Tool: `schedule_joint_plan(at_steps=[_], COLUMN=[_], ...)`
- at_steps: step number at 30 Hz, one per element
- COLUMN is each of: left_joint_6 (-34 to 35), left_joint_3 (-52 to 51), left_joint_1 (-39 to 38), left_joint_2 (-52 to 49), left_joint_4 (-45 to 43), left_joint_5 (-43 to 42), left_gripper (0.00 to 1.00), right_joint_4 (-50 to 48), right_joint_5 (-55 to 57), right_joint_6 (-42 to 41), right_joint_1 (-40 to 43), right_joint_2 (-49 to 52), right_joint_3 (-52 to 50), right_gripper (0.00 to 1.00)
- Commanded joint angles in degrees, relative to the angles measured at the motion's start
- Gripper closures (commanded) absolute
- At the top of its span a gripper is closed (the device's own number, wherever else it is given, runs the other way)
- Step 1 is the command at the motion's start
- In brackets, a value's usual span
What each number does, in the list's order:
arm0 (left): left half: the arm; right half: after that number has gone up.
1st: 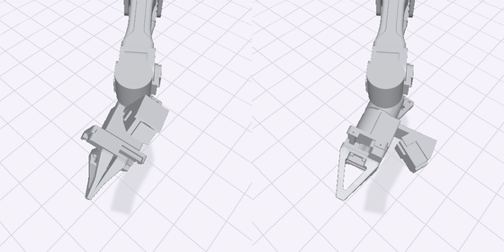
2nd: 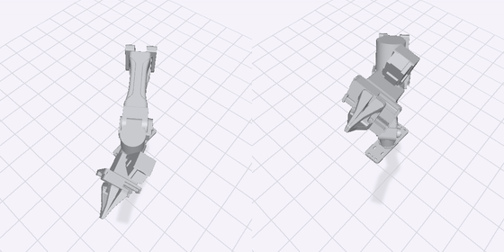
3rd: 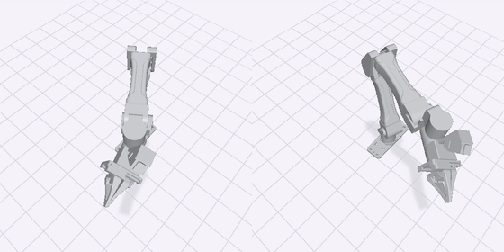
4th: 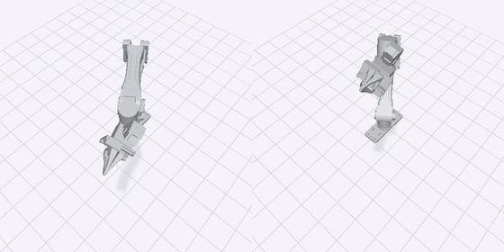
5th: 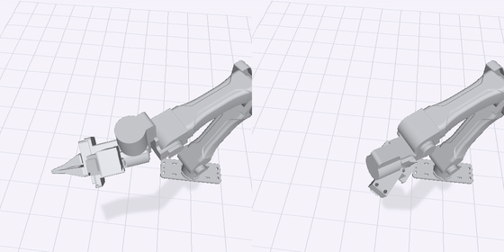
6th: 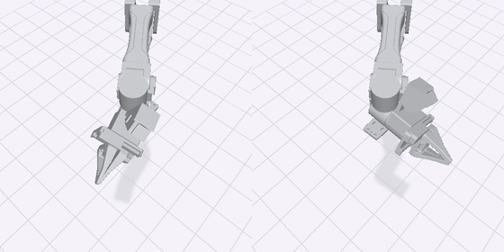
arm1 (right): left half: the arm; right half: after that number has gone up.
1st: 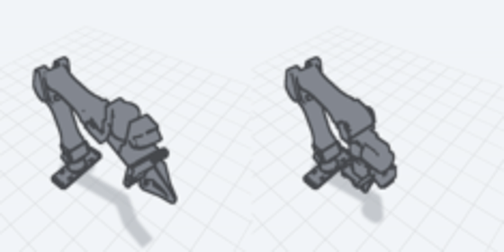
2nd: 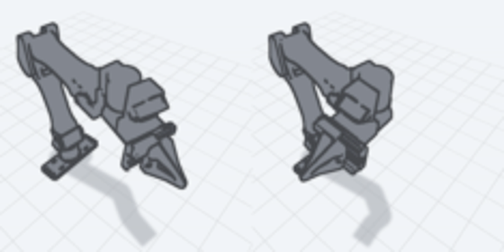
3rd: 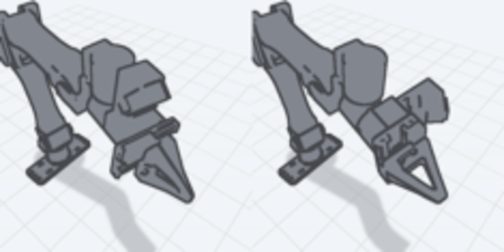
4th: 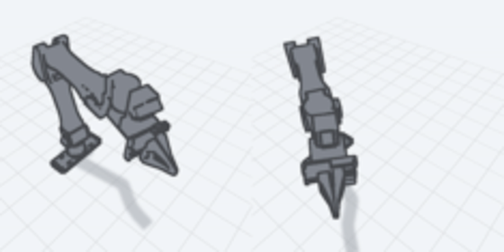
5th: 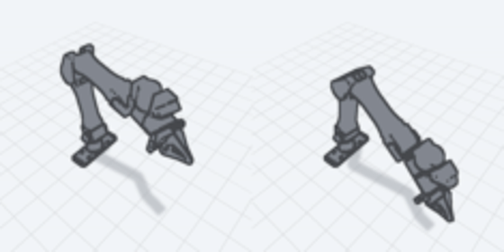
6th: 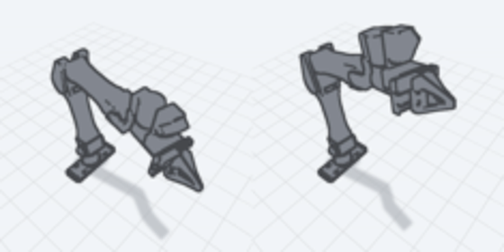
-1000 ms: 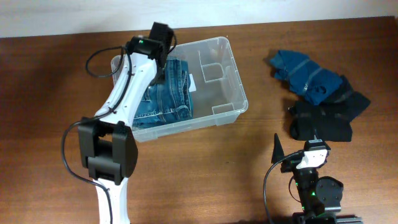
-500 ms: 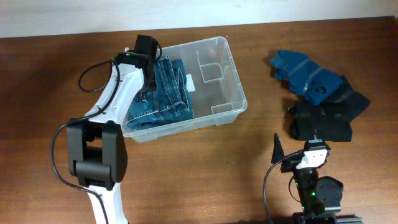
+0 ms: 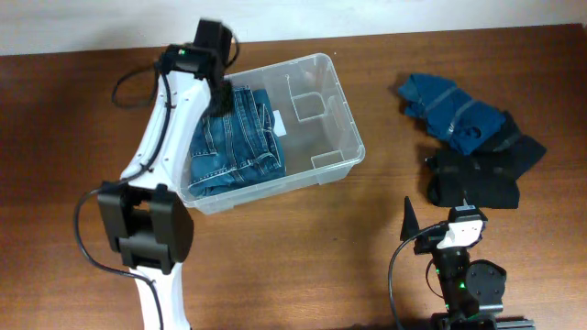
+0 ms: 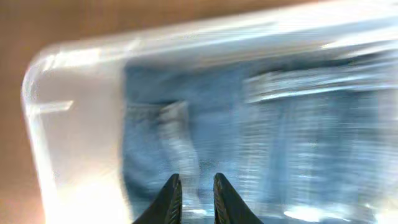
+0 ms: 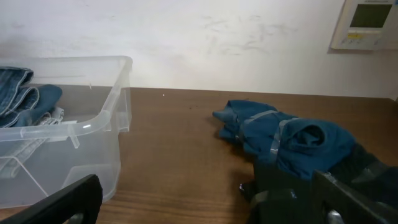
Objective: Pack container
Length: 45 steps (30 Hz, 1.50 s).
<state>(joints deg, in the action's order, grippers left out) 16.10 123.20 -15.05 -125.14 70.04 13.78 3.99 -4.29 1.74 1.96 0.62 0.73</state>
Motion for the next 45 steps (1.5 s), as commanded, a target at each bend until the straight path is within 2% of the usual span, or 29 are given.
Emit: schedule_joint_plan(at_steps=[1, 8, 15, 26, 29, 34, 45], left_joint_6=[-2.99, -2.93, -2.93, -3.04, -5.62, -10.25, -11.23], left_joint_3=[2.49, 2.47, 2.47, 2.47, 2.47, 2.47, 2.47], left_joint_1=[-5.14, -14.86, -21.16, -24.48, -25.86, -29.24, -31.95], left_joint_2=[0.17, -0.76, -1.18, -7.06, -7.30, -7.28, -7.28], left_joint_4=[-1.90, -4.28, -6.73, -8.35, -8.28, -6.19, -1.84], left_joint_5=[-5.35, -6.56, -6.51, -11.45, -11.80, -13.86, -13.64], left_gripper=[0.82, 0.81, 0.81, 0.82, 0.82, 0.82, 0.82], right_joint_4=[0.13, 0.13, 0.13, 0.13, 0.15, 0.13, 0.13], right_joint_5=[0.31, 0.28, 0.28, 0.28, 0.28, 0.31, 0.28], right_joint_6=[-0.31, -0.31, -0.31, -0.31, -0.31, -0.31, -0.31], right_joint_1=[0.37, 0.37, 0.37, 0.37, 0.37, 0.37, 0.37], right_joint_2=[-0.44, -0.44, -0.44, -0.44, -0.44, -0.44, -0.44], right_joint_3=[-0.42, -0.42, -0.42, -0.42, -0.42, -0.42, -0.42], right_gripper=[0.02, 0.02, 0.02, 0.02, 0.02, 0.02, 0.02])
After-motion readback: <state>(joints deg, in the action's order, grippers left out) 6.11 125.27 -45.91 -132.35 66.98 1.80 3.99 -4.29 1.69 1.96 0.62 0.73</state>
